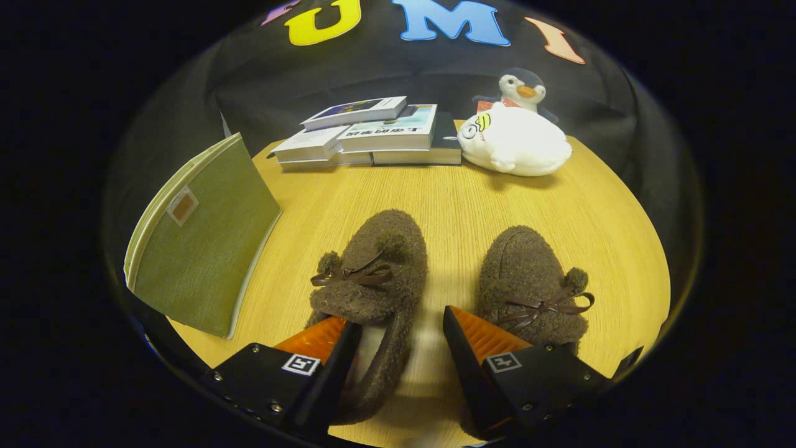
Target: Open the storage box then place both shoes into the box .Put the left shoe in first, then the right shoe, with the right side of both shoes facing outward in a uniform manner.
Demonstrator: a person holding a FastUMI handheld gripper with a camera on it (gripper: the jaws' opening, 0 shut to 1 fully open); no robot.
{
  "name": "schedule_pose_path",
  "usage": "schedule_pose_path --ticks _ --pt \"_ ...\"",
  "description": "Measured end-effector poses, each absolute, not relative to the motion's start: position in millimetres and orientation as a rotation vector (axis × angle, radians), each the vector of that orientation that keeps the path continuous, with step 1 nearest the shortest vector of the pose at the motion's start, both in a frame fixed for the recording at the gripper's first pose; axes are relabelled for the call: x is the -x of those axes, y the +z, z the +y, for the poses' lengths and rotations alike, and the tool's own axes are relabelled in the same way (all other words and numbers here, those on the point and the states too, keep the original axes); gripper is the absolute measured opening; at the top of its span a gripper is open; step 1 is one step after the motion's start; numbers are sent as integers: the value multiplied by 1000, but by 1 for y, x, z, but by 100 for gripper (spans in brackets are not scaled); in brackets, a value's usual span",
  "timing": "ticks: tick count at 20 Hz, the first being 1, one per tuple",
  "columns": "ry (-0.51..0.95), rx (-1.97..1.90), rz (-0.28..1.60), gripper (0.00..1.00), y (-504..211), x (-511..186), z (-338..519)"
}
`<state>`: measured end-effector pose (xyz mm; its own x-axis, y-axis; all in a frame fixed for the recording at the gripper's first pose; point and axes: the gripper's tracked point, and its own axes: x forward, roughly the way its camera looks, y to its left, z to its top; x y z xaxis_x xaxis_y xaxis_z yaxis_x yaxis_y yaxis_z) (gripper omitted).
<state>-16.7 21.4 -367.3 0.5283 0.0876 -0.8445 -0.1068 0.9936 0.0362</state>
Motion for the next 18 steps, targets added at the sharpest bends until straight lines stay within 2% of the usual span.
schedule_pose_path --ticks 1,2,3,4,6,8,9,10,18 --pt "100 21 1013 75 -369 16 18" --pt "104 -2 1026 52 -370 18 21" --pt "102 -31 1035 48 -370 19 25" --pt "97 -46 1047 31 -372 19 25" --pt "69 -50 1051 30 -371 18 21" --pt "34 -120 1076 4 -370 20 23" --pt "16 -147 1084 4 -367 19 22" --pt "1 -175 1077 0 -363 17 23" --pt "-28 -345 1029 0 -313 7 44"
